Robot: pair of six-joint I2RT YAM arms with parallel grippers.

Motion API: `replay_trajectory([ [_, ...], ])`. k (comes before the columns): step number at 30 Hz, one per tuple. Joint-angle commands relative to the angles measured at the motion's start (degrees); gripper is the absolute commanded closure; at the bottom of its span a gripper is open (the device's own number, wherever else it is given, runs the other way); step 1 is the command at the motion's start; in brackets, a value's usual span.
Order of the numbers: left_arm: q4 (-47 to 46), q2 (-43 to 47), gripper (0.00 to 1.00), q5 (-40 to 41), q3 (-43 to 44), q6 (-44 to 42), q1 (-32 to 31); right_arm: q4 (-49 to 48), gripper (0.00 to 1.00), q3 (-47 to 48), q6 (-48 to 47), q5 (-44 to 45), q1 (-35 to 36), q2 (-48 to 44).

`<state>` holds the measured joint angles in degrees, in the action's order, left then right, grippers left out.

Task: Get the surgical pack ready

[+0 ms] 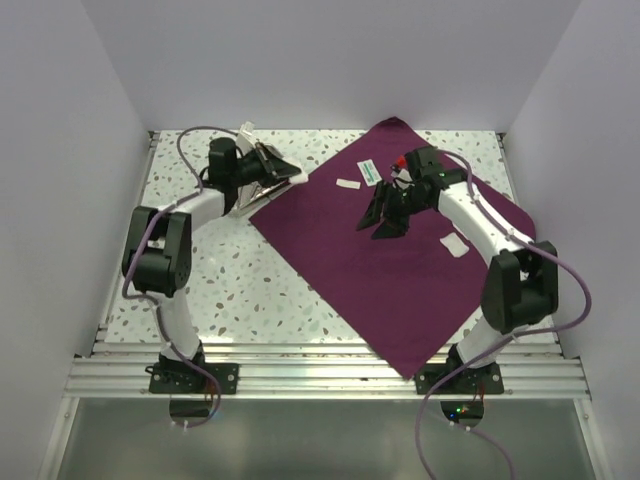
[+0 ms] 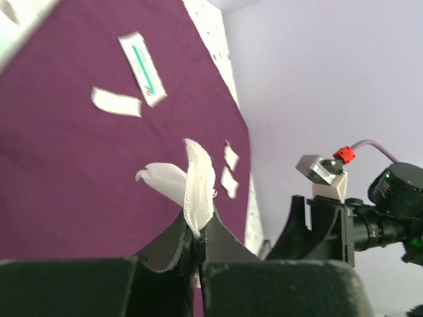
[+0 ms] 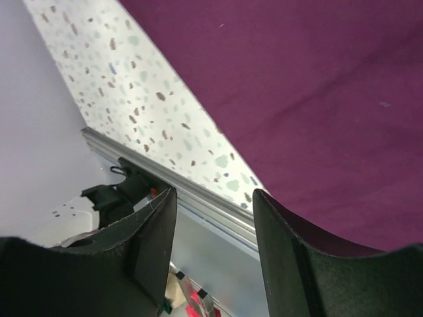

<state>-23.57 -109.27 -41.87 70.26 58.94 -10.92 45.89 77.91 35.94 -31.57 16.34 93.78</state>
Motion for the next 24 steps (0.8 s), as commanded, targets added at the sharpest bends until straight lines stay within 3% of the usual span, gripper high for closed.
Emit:
replay_trajectory([
  [1,-1.2,-8.2,1.0,-5.7,5.9,-7.2,4.6,4.6,0.46,5.8,-4.6,2.0,-2.8,3.0],
  [9,2.8,-21.3,1.0,-4.9,21.0,-11.4,8.8,4.1,0.47,4.7,-3.8,0.9,-8.8,5.4],
  [21,16.2,-30.1,1.0,4.9,31.2,-14.8,9.5,4.4,0.46,4.1,-4.2,4.5,-10.4,6.9],
  [24,21.3,-31.3,0.93,7.2,33.8,-16.0,9.8,4.5,0.46,3.6,-4.0,5.0,-10.5,6.5],
])
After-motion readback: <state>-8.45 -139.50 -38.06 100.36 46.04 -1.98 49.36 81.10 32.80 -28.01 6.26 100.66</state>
